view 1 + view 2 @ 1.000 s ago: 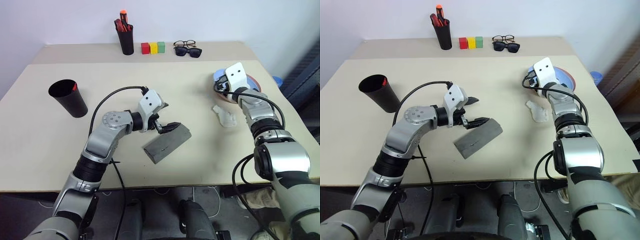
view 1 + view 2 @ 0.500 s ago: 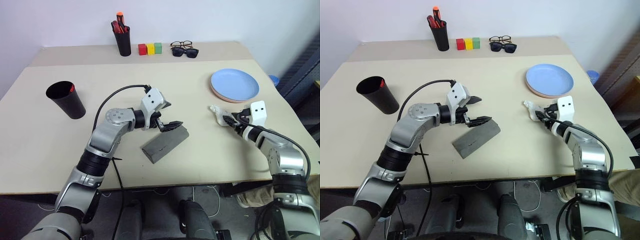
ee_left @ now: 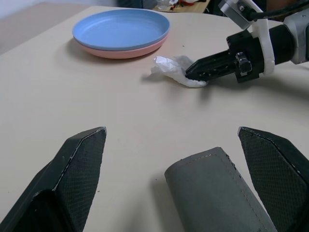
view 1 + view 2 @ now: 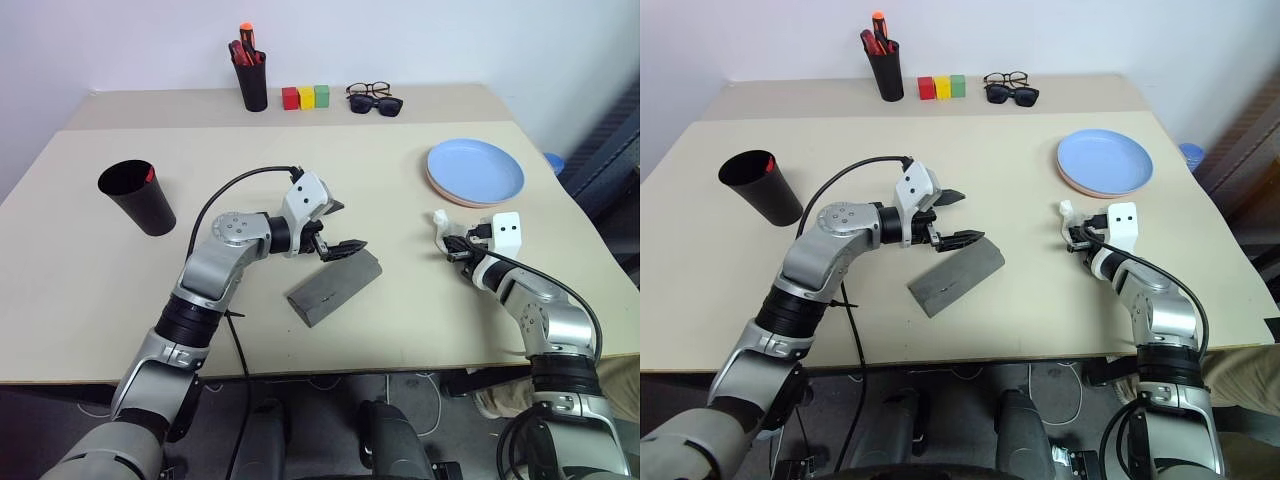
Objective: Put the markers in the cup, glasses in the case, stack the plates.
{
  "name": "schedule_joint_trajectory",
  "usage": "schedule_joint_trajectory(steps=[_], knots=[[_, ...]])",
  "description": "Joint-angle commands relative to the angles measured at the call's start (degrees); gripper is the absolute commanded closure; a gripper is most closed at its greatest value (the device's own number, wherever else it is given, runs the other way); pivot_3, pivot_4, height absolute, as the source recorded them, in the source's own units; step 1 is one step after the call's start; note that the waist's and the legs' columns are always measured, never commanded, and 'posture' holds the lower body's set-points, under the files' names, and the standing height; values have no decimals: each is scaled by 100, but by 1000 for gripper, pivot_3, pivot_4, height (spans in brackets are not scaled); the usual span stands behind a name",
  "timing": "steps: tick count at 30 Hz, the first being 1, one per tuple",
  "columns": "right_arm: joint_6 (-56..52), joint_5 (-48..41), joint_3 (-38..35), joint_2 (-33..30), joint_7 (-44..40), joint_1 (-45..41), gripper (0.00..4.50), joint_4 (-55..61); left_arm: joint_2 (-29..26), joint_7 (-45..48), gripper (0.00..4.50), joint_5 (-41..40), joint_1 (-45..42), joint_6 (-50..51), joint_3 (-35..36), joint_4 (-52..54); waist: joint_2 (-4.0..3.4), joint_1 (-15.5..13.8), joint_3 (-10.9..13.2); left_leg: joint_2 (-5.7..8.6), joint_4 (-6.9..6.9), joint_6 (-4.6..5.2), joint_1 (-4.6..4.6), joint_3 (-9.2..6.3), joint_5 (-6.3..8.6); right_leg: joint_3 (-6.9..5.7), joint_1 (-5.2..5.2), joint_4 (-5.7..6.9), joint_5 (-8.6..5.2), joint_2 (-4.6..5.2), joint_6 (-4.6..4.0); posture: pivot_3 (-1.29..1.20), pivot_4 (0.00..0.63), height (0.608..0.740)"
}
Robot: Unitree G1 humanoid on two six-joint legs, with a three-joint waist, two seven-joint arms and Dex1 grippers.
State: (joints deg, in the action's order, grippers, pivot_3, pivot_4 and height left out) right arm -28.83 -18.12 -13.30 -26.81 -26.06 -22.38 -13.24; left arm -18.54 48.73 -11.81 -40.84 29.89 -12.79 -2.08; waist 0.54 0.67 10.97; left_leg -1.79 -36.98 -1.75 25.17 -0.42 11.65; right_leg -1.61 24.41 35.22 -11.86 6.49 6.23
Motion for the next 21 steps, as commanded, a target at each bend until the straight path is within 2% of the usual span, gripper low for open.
schedule_joint_trajectory(steps=[1, 10, 15, 18, 21], knots=[[23, 26, 0, -5, 69, -67, 4422, 213, -19, -25, 0, -25, 6, -31, 9, 267, 0, 0, 0, 0, 0, 0, 0, 0, 0, 0, 0, 0, 0, 0, 0, 0, 150, 740], [131, -677, -302, -47, -211, -823, 4422, 1058, 34, -109, 0, -40, 49, -24, 15, 313, -2, 16, 1, -1, 2, 0, 0, 0, 0, -1, 2, 1, 1, 0, 2, 0, 150, 740], [616, -410, -217, -173, -307, -1685, 4422, 28, 51, -163, 0, -37, 72, -11, 21, 354, -1, -10, 1, 0, 1, 0, 1, -1, 0, -1, 2, 0, 1, -1, 4, 0, 150, 740], [823, -181, -99, -296, -402, -1877, 4422, -580, 25, -232, 0, -27, 119, 28, 49, 419, 0, -25, 1, 1, 0, 0, 6, -1, 0, -2, 1, -4, 1, -1, 3, 0, 150, 740], [748, -224, -72, -272, -512, -1754, 3108, -571, -17, -272, 0, -43, 182, 84, 74, 510, -1, -1, 2, 1, 3, 1, 8, -1, 0, -1, 2, -8, 3, -1, 9, 0, 150, 740]])
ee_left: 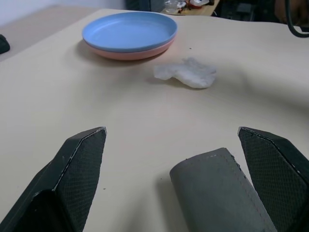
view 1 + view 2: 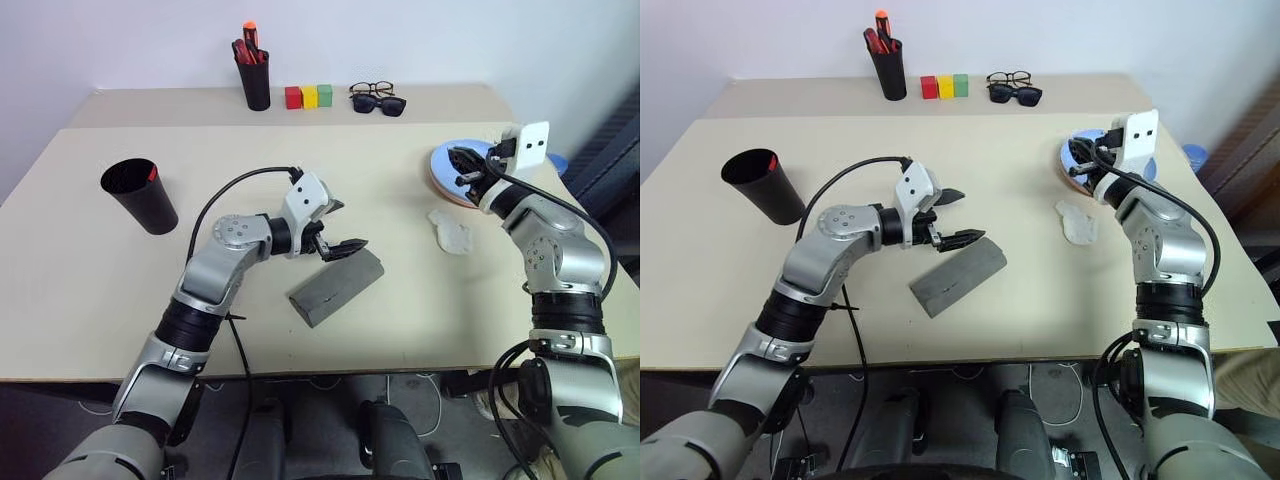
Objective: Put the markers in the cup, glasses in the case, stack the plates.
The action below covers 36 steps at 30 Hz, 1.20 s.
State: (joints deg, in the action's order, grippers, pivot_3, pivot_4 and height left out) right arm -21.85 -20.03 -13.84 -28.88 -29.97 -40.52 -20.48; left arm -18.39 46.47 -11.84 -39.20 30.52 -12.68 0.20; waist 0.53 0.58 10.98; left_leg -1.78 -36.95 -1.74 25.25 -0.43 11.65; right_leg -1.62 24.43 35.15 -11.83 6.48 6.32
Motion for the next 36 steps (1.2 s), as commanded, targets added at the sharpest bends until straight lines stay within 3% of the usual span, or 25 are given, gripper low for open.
schedule_joint_trajectory(steps=[1, 5, 13, 28, 31, 36], knots=[[13, -36, -10, -27, -96, 146, 2508, 225, -44, -57, 0, -48, 36, 39, 65, 307, -1, 9, 0, -1, 2, 0, 0, 0, 0, 0, 1, 1, 4, 0, 7, 0, 150, 740], [-286, -97, 28, 87, 2, 622, 697, 689, -68, -71, 0, -59, 70, 75, 58, 352, -1, 11, 0, -1, 1, 0, -1, 0, 0, 0, 2, 5, 4, 0, 8, 0, 150, 740], [-781, -297, 66, 279, 42, 1455, 697, 1385, -63, -53, 0, -61, 0, 62, 34, 276, -1, 7, 0, -1, -3, 0, -1, 0, 0, 0, 2, 5, -3, 0, -5, 0, 150, 740], [57, 363, 226, 296, 243, 1337, 697, 4, -140, -95, 0, -32, 65, 91, 31, 419, 0, 13, 0, -1, -3, 0, -1, 0, 0, 0, 2, 5, -4, 0, -6, 0, 150, 740], [219, 437, 217, 302, 295, 1220, 1490, -178, -158, -129, 0, -32, 75, 114, 59, 433, 0, 11, 0, -1, -3, 0, -1, 0, 0, 0, 2, 5, -3, 0, -6, 0, 150, 740], [329, 520, 197, 251, 380, 1166, 4050, -221, -147, -177, 0, -81, 153, 192, 69, 544, 0, 15, 0, -1, -2, 0, -1, 0, 0, 0, 2, 5, -3, 0, -5, 0, 150, 740]])
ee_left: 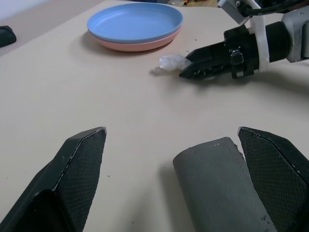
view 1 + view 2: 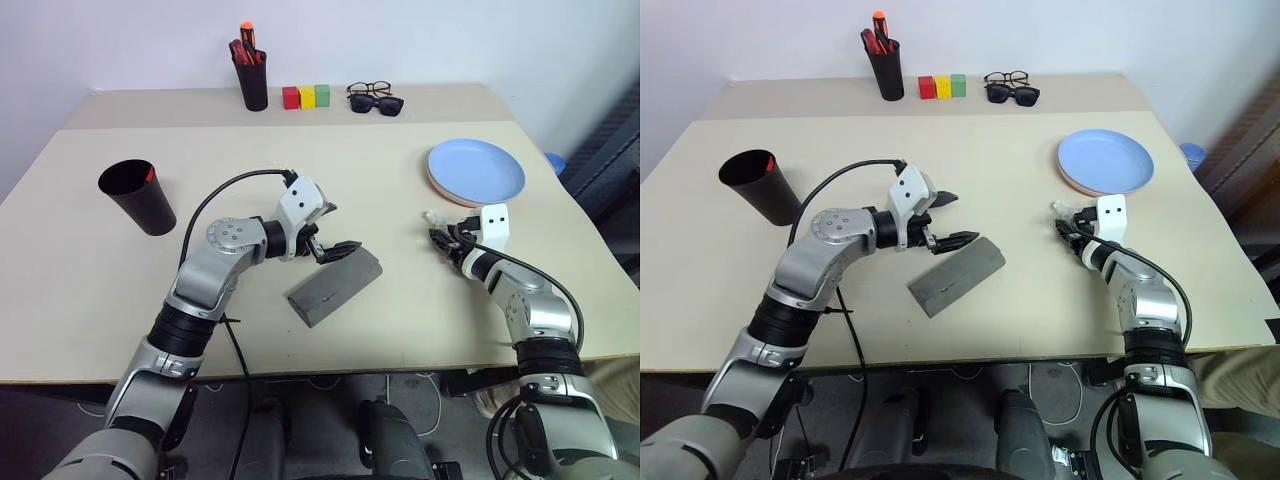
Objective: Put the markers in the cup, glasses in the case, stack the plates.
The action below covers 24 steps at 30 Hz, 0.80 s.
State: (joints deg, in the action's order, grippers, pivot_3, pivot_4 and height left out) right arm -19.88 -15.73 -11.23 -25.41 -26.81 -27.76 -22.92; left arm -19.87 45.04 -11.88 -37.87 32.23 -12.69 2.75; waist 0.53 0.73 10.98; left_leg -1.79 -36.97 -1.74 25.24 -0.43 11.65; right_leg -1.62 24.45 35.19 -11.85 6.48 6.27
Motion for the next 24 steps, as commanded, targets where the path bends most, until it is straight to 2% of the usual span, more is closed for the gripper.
schedule_joint_trajectory(steps=[1, 8, 13, 17, 24], knots=[[186, 155, -43, -122, 103, -105, 4467, 2, 10, -43, 0, -86, 26, 28, 68, 293, 0, 0, 0, 0, 0, 0, 0, 0, 0, 0, 0, 0, 0, 0, 0, 0, 150, 740], [494, 26, -262, -149, 19, -114, 4467, 267, 68, -59, 0, -115, 33, 48, 49, 307, 0, -2, 0, 0, 0, 0, 0, 0, 0, 0, 0, 0, 0, 0, 0, 0, 150, 740], [807, -136, -485, -270, -27, -532, 4467, 594, 106, -66, 0, -168, 53, 93, 64, 318, -1, 10, 0, 0, 0, 0, 0, 0, 0, 0, 0, 0, 1, 0, 2, 0, 150, 740], [1431, 96, -493, -443, 69, -1272, 4467, -298, 161, -117, 0, -232, 130, 78, 100, 346, -1, 25, 1, 0, 2, 0, -2, 0, 0, 0, 0, 1, 1, 0, 1, 0, 150, 740], [3029, 824, -196, -744, 193, -2982, 4467, -3367, 295, -276, 0, -407, 381, 27, 318, 645, 0, 18, 2, 0, 3, 0, -1, 3, 0, 1, 0, -6, -1, 0, -2, 0, 150, 740]])
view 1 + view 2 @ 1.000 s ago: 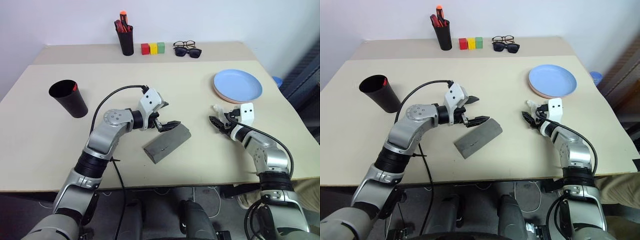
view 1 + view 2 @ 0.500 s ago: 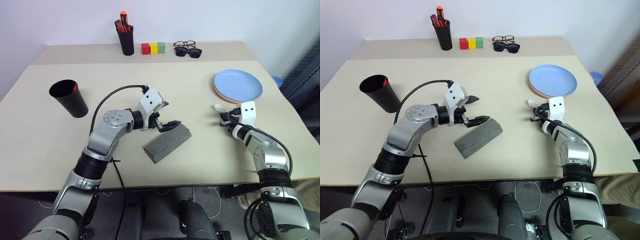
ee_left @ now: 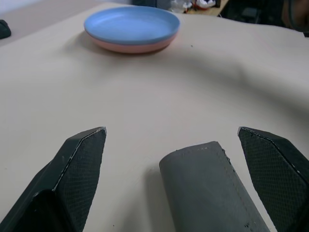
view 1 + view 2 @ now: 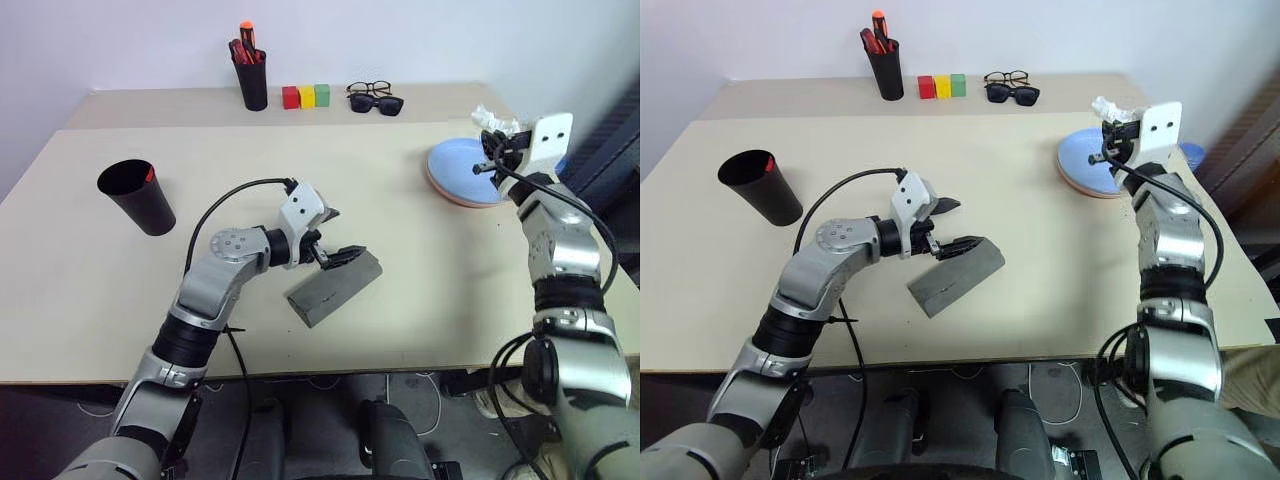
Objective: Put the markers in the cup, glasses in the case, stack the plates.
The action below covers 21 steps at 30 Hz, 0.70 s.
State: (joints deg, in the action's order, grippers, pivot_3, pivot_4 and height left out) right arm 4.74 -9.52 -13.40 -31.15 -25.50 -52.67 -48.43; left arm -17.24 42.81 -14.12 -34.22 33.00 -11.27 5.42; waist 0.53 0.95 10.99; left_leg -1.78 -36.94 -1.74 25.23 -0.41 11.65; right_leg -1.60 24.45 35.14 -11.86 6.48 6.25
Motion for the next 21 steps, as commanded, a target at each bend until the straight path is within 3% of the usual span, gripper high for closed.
schedule_joint_trajectory(steps=[1, 4, 10, 14, 17, 21], knots=[[701, 262, 41, -184, 76, -675, 4467, -1147, 31, -58, 0, -249, 52, 11, 208, 459, 0, -2, 1, 0, 1, 0, 0, 0, 0, -1, 0, 1, 0, 0, 0, 0, 150, 740], [899, 457, 92, -190, 259, -1194, 3605, -2066, 1, -145, 0, -386, 136, 189, 317, 705, -1, 12, 1, 0, 5, 0, 0, 0, 0, 0, 1, -1, 1, 0, 3, 0, 150, 740], [1061, 748, 166, -190, 600, -1409, 518, -2613, -138, -378, 0, -531, 301, 468, 493, 1119, -1, 8, 1, 0, 6, -1, -1, 0, 0, 0, 1, 0, 2, 0, 5, 0, 150, 740], [1307, 725, 139, -243, 315, -1307, 518, -2483, -163, -523, 0, -362, 507, 38, 456, 1348, -2, 10, 2, 0, 7, -1, -1, 0, 0, 3, 1, 0, 3, 0, 6, 0, 150, 740], [1420, 466, 64, -221, -405, -965, 518, -2036, -153, -554, 0, -390, 695, -18, 407, 1366, -2, 8, 2, 0, 7, -1, -1, 0, -1, 2, 1, 0, 7, 0, 12, 0, 150, 740], [591, -216, 137, -202, -1582, 478, 518, 421, -100, -617, 0, -389, 993, -358, 487, 1292, -2, -36, 1, 0, 8, -1, -4, -1, 0, 1, -4, -2, 7, 0, 16, 0, 150, 740]])
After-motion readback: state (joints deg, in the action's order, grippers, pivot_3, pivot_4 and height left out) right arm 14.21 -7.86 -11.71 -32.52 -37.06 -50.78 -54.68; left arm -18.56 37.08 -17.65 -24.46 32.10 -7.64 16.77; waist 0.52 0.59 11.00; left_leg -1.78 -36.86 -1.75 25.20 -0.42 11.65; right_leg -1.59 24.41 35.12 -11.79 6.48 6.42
